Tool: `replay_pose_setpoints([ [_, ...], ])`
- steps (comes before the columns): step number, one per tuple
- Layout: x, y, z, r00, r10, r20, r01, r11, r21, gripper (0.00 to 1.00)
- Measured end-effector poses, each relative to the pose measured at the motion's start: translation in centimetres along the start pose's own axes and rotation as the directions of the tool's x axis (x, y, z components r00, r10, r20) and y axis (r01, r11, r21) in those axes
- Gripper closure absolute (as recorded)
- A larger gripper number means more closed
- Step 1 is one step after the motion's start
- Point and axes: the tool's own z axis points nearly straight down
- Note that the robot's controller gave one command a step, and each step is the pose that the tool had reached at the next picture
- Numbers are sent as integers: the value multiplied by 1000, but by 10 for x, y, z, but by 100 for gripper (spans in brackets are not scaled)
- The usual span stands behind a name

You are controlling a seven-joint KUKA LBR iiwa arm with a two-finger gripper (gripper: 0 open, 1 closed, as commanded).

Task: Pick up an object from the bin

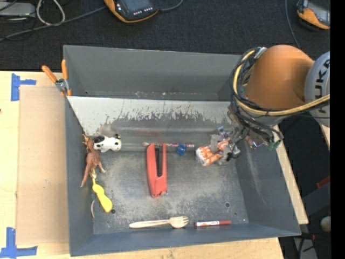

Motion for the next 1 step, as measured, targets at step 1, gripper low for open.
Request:
replay_pose_setpoints([
  [1, -1, -3, -36, 998, -64, -1, 64, 998, -2, 100],
])
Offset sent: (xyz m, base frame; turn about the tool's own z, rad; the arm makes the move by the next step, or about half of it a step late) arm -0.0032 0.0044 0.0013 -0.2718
